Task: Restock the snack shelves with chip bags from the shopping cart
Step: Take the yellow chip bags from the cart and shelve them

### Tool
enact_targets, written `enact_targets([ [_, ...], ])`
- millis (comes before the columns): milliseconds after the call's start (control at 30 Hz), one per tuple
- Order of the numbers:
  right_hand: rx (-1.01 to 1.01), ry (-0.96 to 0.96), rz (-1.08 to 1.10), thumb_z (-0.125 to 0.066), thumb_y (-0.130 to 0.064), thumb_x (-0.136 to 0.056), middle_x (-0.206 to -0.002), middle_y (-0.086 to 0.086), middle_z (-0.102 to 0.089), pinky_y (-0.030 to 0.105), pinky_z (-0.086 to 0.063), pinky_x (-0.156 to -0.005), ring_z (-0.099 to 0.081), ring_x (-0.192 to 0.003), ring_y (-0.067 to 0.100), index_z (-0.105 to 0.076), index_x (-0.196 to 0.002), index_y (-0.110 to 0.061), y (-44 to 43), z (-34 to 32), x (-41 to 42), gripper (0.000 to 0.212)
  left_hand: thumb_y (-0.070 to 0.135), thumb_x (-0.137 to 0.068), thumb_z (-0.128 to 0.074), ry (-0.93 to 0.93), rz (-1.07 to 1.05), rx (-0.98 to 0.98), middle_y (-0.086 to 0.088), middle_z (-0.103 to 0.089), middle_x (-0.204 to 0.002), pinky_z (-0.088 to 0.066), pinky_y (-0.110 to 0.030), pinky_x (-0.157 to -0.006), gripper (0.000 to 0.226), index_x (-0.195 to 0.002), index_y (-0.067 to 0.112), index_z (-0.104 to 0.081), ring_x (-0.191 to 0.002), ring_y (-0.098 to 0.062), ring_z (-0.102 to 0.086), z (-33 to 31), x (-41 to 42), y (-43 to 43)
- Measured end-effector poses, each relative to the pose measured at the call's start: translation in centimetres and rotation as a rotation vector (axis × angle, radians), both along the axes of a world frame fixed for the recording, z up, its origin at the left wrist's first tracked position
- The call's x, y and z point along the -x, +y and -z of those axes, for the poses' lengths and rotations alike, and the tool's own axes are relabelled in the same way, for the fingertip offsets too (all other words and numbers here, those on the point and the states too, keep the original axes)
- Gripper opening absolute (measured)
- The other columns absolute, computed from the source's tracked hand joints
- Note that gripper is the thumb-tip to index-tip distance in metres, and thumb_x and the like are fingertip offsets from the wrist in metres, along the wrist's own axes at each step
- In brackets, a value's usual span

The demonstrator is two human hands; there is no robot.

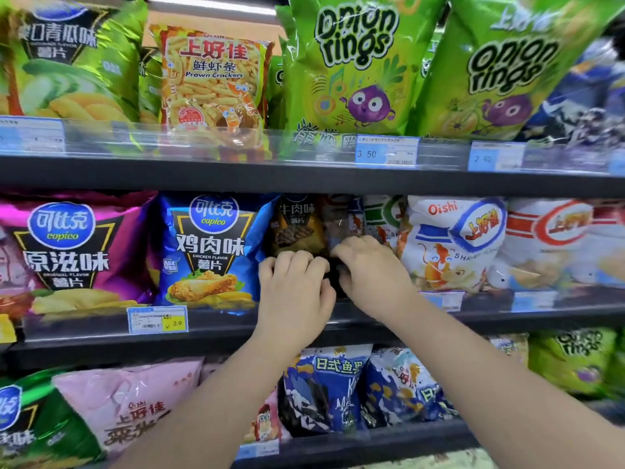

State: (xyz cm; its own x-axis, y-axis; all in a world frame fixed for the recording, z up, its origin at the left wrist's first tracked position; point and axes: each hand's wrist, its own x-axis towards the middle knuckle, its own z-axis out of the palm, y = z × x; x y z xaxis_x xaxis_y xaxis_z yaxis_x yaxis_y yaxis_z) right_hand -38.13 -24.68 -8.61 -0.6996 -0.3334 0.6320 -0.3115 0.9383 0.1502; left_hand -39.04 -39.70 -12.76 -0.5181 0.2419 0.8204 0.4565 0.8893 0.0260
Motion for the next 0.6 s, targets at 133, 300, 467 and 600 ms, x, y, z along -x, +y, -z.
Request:
enact_targets([
  [133,0.029,0.092,0.096,-0.058,-0.011,-0.076,-0.093,0.008,-0.065,0.042,-0.052,-0.069,-0.059,-0.087,0.031,-0.066,-0.096,-0.011,2.0,0.9,-3.7,0.022,0.033,-0.08,-0.051,-0.006,0.056,0.027,0.004,-0.061,-0.095,-0.031,-0.041,-0.082,0.025,-0.097,0.024,-0.066,-0.093,-0.025,-0.053,-0.9,-1.3,2.8],
  [300,0.066,0.117,0.262,-0.067,-0.008,-0.07,-0.09,0.009,-0.065,0.042,-0.05,-0.07,-0.059,-0.085,0.034,-0.067,-0.098,-0.009,7.5,2.9,-9.1,0.028,0.03,-0.077,-0.06,-0.017,0.189,0.02,0.002,-0.062,-0.096,-0.033,-0.041,-0.083,0.021,-0.095,0.021,-0.065,-0.097,-0.027,-0.055,-0.5,-4.1,8.8],
  [467,0.067,0.063,0.464,-0.069,-0.014,-0.067,-0.087,0.01,-0.063,0.04,-0.047,-0.062,-0.058,-0.082,0.035,-0.065,-0.094,-0.01,15.8,5.3,-16.0,0.027,0.029,-0.08,-0.058,-0.103,0.388,0.068,-0.001,-0.063,-0.107,-0.029,-0.045,-0.093,0.028,-0.105,0.02,-0.066,-0.108,-0.03,-0.05,0.4,-8.4,18.2],
  [600,0.094,0.031,0.63,-0.063,-0.012,-0.066,-0.08,0.01,-0.06,0.036,-0.044,-0.055,-0.056,-0.075,0.036,-0.063,-0.085,-0.01,23.8,7.1,-23.1,0.019,0.031,-0.078,-0.051,-0.123,0.523,0.116,-0.001,-0.062,-0.101,-0.029,-0.043,-0.089,0.025,-0.098,0.023,-0.064,-0.103,-0.03,-0.051,1.8,-13.7,27.8],
])
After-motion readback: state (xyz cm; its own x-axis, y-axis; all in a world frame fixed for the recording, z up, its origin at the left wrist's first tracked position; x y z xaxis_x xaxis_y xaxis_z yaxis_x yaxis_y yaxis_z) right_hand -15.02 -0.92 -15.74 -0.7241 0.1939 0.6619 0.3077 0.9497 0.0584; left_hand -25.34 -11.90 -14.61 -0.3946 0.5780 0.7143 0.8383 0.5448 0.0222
